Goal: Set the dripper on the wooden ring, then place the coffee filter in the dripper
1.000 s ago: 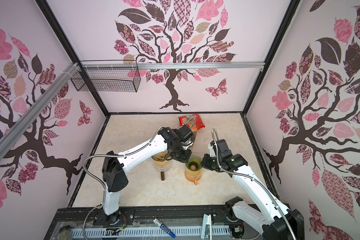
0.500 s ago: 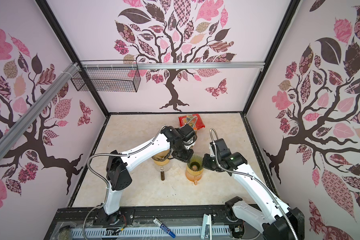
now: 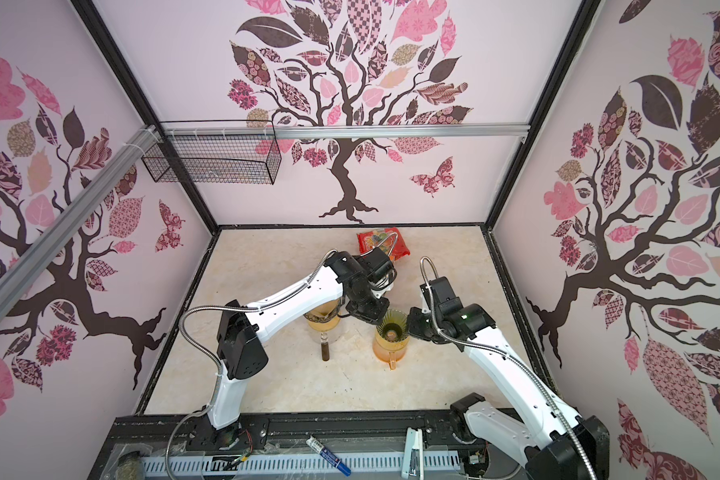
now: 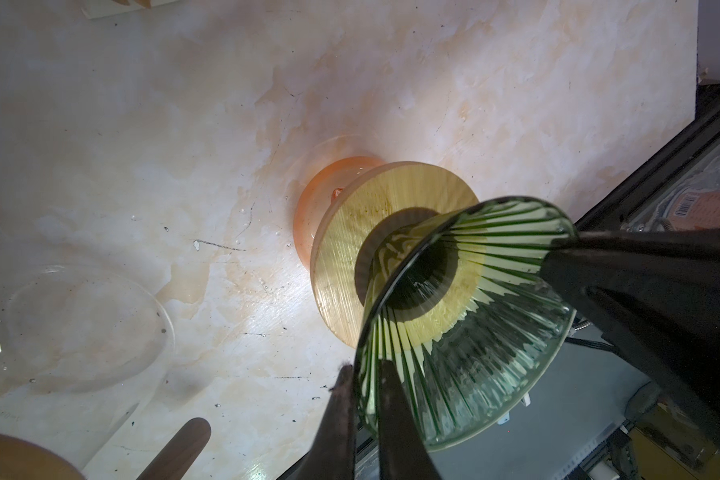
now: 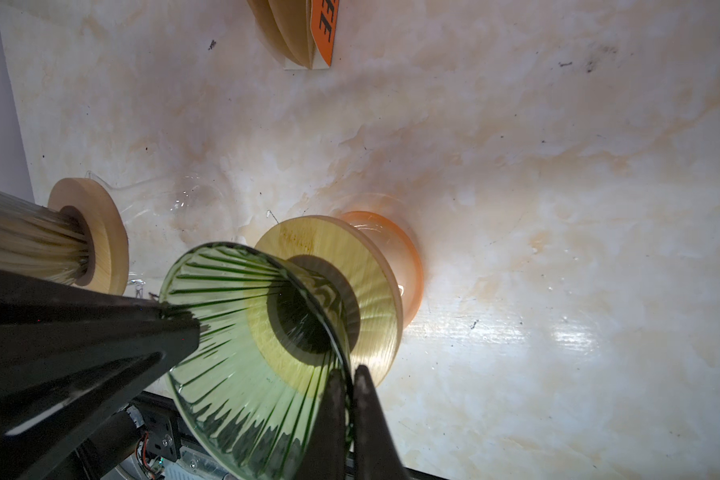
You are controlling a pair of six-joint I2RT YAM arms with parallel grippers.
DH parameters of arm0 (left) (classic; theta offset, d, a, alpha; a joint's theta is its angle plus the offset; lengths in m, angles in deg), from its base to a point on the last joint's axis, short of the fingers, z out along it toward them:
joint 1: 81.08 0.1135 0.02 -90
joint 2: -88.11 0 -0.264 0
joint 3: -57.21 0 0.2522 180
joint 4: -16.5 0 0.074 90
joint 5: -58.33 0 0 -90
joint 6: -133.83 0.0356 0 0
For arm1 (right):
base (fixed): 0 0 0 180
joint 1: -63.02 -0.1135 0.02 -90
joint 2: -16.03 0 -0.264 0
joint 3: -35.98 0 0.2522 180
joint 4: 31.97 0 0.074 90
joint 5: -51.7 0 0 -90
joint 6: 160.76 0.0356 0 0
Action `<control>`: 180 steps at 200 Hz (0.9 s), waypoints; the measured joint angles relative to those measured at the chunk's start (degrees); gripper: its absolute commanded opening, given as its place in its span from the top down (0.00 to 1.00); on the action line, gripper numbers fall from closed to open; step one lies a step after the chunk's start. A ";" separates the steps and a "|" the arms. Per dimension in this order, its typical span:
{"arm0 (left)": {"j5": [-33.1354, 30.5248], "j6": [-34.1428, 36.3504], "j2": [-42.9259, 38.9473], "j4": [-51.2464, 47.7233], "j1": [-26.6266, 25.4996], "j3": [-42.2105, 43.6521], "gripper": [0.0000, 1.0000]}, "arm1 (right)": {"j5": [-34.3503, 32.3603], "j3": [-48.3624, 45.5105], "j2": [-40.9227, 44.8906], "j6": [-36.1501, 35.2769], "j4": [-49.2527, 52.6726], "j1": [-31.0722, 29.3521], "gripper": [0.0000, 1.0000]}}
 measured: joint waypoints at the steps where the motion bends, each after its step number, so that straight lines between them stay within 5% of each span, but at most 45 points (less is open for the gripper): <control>1: 0.00 0.02 0.00 0.00 0.00 0.00 0.87 | 0.00 0.02 -0.04 -0.02 0.00 0.00 0.98; 180: -1.51 -0.28 -5.14 -2.12 0.15 -0.57 0.75 | -0.90 1.57 -1.46 -1.09 0.70 0.02 0.92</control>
